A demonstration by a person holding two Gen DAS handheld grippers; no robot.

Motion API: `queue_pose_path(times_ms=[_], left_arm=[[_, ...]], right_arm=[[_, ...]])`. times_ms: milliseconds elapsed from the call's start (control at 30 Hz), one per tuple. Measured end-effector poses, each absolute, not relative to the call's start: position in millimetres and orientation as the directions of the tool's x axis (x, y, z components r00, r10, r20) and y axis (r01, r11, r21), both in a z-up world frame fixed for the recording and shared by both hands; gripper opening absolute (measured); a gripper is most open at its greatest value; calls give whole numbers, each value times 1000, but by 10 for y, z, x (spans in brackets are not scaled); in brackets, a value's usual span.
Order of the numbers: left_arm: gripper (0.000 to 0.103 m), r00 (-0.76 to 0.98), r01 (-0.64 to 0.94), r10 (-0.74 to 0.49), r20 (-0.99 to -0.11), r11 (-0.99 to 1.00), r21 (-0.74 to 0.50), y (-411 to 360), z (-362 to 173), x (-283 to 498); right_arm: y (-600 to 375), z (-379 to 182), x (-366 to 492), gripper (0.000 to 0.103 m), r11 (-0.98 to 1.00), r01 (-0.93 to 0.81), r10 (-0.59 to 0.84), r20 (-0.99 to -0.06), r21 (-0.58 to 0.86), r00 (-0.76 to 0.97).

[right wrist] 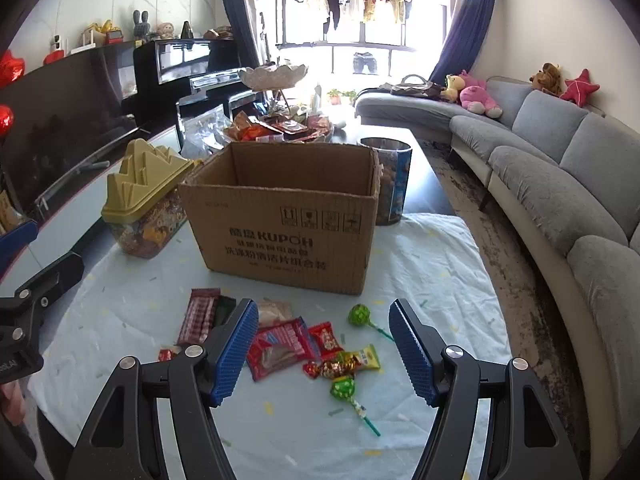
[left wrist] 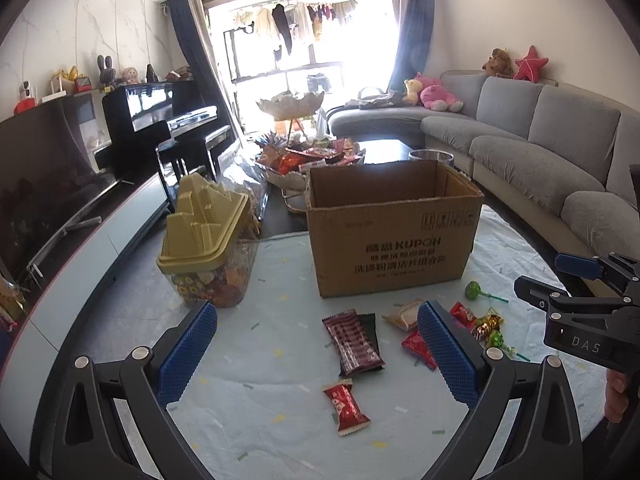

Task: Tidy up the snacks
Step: 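Move both open tools back toward the snacks on the table, then grasp the small red candy packet with the left tool while the right tool grasps the green lollipop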

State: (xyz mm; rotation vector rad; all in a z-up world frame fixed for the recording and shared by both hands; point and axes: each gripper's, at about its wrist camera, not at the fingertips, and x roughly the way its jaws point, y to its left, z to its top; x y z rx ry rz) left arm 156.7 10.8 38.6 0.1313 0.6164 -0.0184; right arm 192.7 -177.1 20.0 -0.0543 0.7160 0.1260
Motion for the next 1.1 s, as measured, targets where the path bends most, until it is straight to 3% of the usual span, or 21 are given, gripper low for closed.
queue_pose_path(times_ms=[467, 867, 1100], left_arm=[[100, 688, 56, 12, -726, 996, 69, 110, -456, 1467], [77, 624, 78, -26, -781, 997, 28, 99, -872, 1768], [58, 594, 67, -27, -804, 998, 16, 114, -1022, 1963]], right_arm=[[-1879, -504, 1782, 69, 994, -103, 82, -782, 22, 618], [-1932, -873, 2025, 68, 998, -54, 42, -830, 15, 556], [-1917, -1042, 2190, 55, 998, -59, 55, -845, 28, 531]])
